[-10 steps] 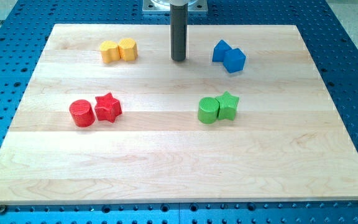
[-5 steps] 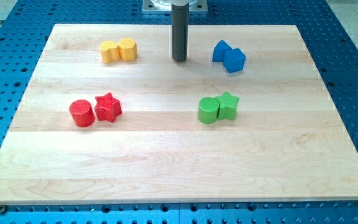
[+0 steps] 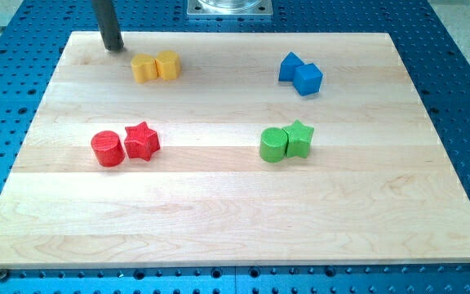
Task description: Place the yellow blocks in a line
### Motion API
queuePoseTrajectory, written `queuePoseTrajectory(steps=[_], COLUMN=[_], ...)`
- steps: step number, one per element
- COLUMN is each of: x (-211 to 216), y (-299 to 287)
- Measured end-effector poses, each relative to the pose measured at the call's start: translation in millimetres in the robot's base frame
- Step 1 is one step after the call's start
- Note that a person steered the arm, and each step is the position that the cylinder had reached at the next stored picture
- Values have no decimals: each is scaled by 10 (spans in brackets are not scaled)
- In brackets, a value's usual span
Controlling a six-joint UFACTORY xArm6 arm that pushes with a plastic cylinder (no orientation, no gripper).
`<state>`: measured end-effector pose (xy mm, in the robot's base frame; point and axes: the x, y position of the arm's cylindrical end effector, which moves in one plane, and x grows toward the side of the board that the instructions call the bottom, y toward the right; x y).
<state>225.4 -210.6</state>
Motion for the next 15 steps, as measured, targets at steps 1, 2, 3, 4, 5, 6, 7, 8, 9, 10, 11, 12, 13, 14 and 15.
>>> queuePoseTrajectory(steps=[1, 2, 3, 4, 5, 6, 7, 8, 9, 10, 11, 12, 13, 14, 15], x=[0, 0, 9, 107, 247, 558, 855, 1053, 1325, 1367, 990, 402, 187, 272, 428], y=[0, 3, 3, 160, 234, 355, 855, 1138, 1322, 1363, 1669, 1783, 1329, 976, 1115])
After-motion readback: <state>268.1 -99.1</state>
